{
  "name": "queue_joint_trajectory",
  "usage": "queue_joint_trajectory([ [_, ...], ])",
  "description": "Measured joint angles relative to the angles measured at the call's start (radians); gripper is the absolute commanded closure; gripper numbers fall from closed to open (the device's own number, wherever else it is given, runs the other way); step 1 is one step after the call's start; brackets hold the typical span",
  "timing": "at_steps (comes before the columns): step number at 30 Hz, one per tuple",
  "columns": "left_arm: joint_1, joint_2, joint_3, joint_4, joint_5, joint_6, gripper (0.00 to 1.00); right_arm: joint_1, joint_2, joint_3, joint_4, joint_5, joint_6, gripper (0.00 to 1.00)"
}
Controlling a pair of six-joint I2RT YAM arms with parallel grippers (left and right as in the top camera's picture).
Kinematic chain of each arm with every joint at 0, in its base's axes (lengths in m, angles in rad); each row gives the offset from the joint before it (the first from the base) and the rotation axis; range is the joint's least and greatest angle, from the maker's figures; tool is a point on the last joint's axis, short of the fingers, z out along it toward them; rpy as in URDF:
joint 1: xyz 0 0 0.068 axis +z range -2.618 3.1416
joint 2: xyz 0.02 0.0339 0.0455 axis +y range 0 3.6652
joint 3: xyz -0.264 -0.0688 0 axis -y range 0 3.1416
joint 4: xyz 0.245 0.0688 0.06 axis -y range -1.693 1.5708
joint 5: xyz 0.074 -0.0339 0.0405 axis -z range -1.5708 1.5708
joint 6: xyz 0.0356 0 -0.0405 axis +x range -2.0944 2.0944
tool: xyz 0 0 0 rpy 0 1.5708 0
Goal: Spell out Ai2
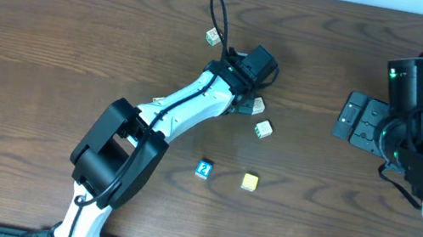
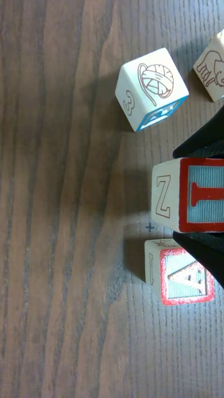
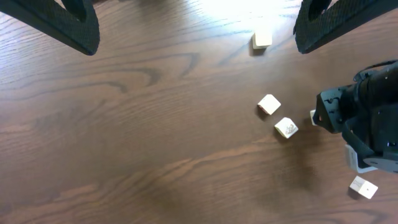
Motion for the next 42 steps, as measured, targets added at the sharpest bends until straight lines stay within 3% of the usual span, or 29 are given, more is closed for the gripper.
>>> queue_joint_trajectory([
  [12,0.0,0.056,-0.007,0.001,0.0,0.0,0.84,0.0,0.0,0.0,0.0,0.0,0.0,0.01],
  [15,0.0,0.056,-0.008,0.008,0.0,0.0,0.72,0.0,0.0,0.0,0.0,0.0,0.0,0.01],
  [32,0.0,0.056,-0.008,0.042,0.0,0.0,0.71,0.0,0.0,0.0,0.0,0.0,0.0,0.01],
  [39,0.0,0.056,-0.008,0.042,0.0,0.002,0.61,0.0,0.0,0.0,0.0,0.0,0.0,0.01],
  [42,0.0,0.056,-0.008,0.042,-0.001,0.0,0.61,0.0,0.0,0.0,0.0,0.0,0.0,0.01],
])
